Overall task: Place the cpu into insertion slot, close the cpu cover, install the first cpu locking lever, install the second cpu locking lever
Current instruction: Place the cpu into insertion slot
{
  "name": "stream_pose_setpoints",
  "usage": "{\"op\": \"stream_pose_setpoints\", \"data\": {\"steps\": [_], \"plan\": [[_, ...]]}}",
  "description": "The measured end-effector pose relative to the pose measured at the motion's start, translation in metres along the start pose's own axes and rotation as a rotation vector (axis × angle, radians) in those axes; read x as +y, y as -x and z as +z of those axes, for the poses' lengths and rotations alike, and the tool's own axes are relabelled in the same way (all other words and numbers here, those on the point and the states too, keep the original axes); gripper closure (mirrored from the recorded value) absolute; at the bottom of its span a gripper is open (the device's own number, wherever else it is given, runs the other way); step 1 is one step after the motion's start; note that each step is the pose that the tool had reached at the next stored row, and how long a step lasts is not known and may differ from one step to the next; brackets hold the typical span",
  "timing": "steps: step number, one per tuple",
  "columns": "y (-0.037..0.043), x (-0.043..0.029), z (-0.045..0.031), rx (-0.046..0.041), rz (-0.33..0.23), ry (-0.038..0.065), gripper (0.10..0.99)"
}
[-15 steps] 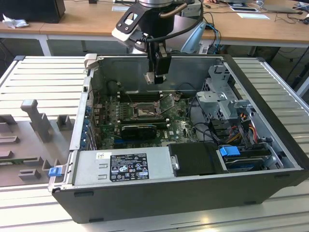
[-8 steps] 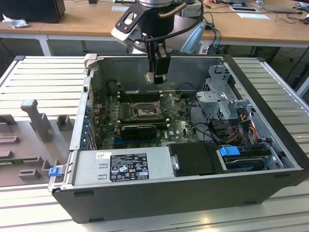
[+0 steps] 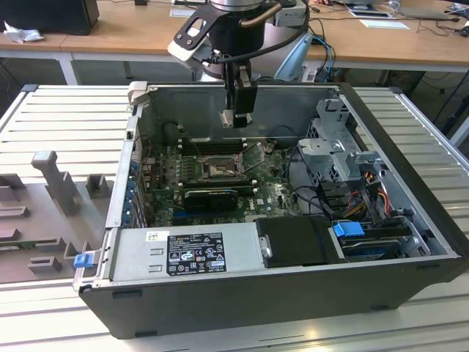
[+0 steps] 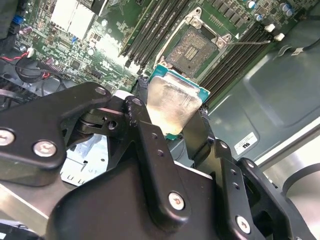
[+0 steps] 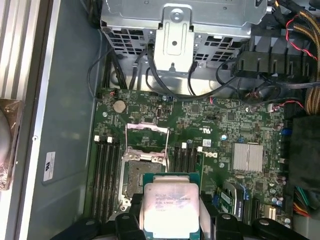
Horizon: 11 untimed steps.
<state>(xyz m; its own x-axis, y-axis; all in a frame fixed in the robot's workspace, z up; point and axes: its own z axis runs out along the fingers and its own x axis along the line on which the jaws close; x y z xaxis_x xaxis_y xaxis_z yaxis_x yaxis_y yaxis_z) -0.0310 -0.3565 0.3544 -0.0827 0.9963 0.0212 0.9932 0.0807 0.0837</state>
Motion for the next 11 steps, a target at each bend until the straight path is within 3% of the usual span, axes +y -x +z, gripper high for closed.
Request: {"op": "stream_pose_setpoints", "data": {"steps": [8, 11], "plan": [[0.0000, 0.0000, 0.0001, -0.0032, 0.038, 0.001, 0.557], [0.0000, -0.0001, 0.0013, -0.0070, 0.082, 0.002, 0.557]]}}
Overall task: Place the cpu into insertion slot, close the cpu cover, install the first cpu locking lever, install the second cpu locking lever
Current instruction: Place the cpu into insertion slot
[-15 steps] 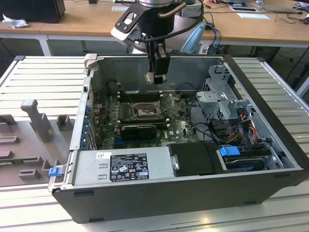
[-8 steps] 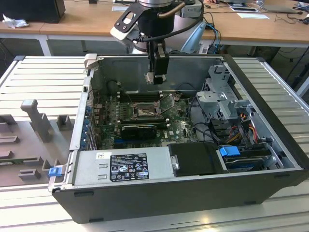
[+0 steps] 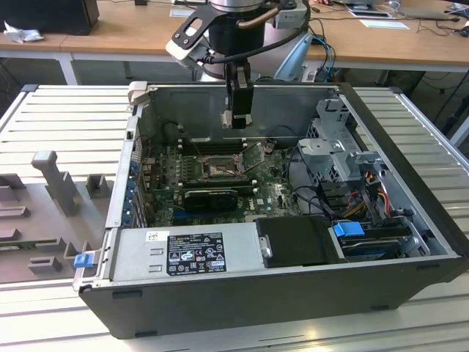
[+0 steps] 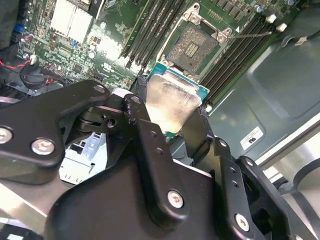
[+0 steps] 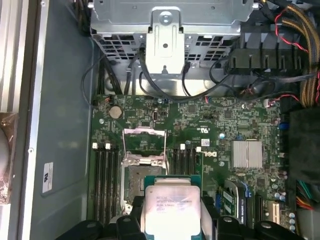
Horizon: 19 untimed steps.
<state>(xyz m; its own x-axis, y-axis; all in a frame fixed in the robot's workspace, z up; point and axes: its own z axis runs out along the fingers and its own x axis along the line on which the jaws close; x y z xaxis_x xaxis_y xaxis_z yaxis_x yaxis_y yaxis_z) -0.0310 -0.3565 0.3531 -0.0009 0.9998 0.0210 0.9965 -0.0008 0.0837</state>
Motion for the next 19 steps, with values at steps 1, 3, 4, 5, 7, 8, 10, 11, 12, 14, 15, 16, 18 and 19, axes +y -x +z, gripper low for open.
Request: {"op": "stream_pose_setpoints", "data": {"steps": [1, 3, 4, 5, 7, 8, 10, 11, 12, 14, 15, 16, 18, 19], "plan": [[0.0000, 0.0000, 0.0003, -0.0012, 0.015, 0.000, 0.557], [0.0000, -0.0001, 0.0015, -0.0037, 0.041, 0.000, 0.557], [0.0000, -0.0003, 0.0025, -0.0037, 0.042, -0.001, 0.557], [0.0001, -0.0003, 0.0036, -0.0038, 0.043, -0.003, 0.557], [0.0002, -0.0006, 0.0069, -0.0039, 0.044, -0.007, 0.557], [0.0002, -0.0007, 0.0081, -0.0039, 0.044, -0.010, 0.557], [0.0002, -0.0010, 0.0117, -0.0041, 0.044, -0.019, 0.557], [0.0003, -0.0012, 0.0133, -0.0043, 0.044, -0.023, 0.557], [0.0003, -0.0012, 0.0148, -0.0042, 0.044, -0.027, 0.557], [0.0003, -0.0014, 0.0160, -0.0041, 0.044, -0.032, 0.557], [0.0003, -0.0014, 0.0166, -0.0039, 0.044, -0.035, 0.557], [0.0003, -0.0015, 0.0172, -0.0039, 0.044, -0.036, 0.557], [0.0004, -0.0016, 0.0187, -0.0041, 0.044, -0.042, 0.557], [0.0004, -0.0017, 0.0208, -0.0043, 0.045, -0.050, 0.557]]}}
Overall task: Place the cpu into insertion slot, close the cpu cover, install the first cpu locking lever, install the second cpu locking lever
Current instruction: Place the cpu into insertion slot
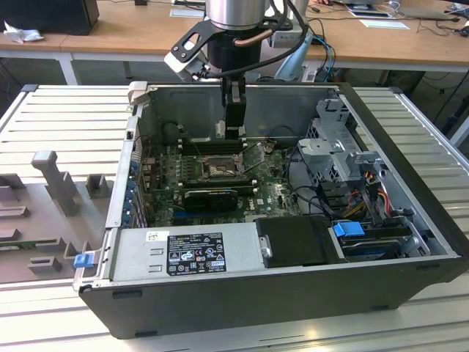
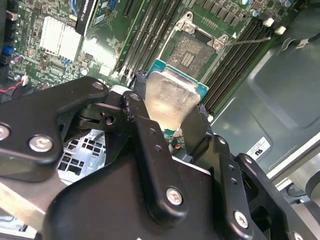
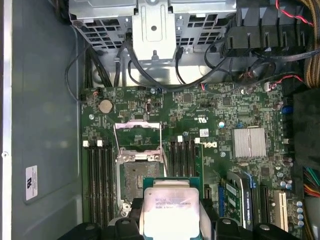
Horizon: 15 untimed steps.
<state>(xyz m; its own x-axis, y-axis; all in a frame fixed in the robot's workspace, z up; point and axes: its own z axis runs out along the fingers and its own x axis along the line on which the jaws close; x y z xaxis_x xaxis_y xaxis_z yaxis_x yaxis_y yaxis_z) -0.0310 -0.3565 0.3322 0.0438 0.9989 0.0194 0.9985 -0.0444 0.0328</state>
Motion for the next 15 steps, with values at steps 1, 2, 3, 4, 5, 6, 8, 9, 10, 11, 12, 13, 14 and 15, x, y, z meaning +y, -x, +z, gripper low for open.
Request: {"op": "stream_pose_setpoints", "data": {"steps": [1, 2, 3, 4, 5, 6, 8, 9, 10, 11, 12, 13, 14, 15], "plan": [[0.0001, -0.0001, 0.0021, -0.0003, 0.000, -0.005, 0.557], [0.0001, -0.0001, 0.0034, -0.0005, 0.000, -0.010, 0.557], [0.0001, -0.0002, 0.0043, -0.0005, 0.000, -0.013, 0.557], [0.0001, -0.0002, 0.0053, -0.0007, 0.000, -0.016, 0.557], [0.0001, -0.0002, 0.0065, -0.0009, 0.000, -0.019, 0.557], [0.0001, -0.0003, 0.0073, -0.0009, 0.000, -0.021, 0.557], [-0.0002, -0.0002, 0.0094, -0.0014, 0.001, -0.031, 0.557], [-0.0002, -0.0002, 0.0108, -0.0016, 0.001, -0.033, 0.557], [-0.0002, -0.0003, 0.0129, -0.0017, 0.001, -0.037, 0.557], [-0.0001, -0.0003, 0.0158, -0.0018, 0.001, -0.040, 0.557], [-0.0001, -0.0004, 0.0182, -0.0018, 0.001, -0.041, 0.557], [0.0000, -0.0005, 0.0202, -0.0018, 0.001, -0.042, 0.557], [0.0000, -0.0006, 0.0219, -0.0019, 0.001, -0.042, 0.557], [-0.0001, -0.0006, 0.0248, -0.0018, -0.001, -0.042, 0.557]]}}
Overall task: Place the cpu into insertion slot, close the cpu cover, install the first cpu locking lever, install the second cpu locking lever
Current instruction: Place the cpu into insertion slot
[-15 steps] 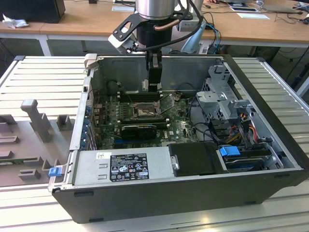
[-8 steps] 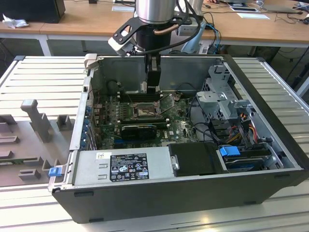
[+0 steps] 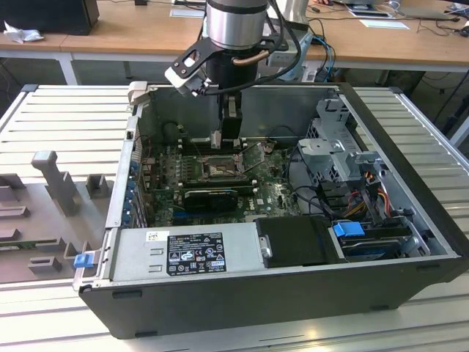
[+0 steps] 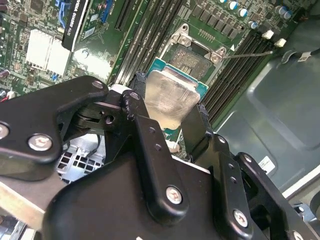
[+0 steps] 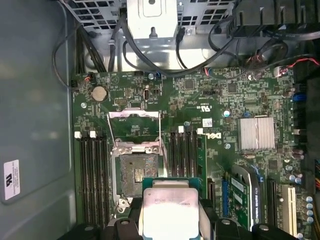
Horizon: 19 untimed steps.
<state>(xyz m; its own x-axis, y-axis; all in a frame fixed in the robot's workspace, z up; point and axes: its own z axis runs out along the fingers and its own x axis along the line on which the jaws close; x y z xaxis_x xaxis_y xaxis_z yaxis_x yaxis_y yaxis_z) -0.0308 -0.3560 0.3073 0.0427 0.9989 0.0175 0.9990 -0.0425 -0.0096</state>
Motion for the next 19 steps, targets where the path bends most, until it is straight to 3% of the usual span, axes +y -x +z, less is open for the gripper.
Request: {"op": "stream_pose_setpoints", "data": {"steps": [13, 15, 19], "plan": [[-0.0018, 0.0016, 0.0247, 0.0002, -0.047, 0.003, 0.557], [-0.0064, 0.0061, 0.0314, 0.0000, -0.047, 0.003, 0.557], [-0.0113, 0.0060, 0.0430, 0.0002, -0.048, 0.003, 0.557]]}}
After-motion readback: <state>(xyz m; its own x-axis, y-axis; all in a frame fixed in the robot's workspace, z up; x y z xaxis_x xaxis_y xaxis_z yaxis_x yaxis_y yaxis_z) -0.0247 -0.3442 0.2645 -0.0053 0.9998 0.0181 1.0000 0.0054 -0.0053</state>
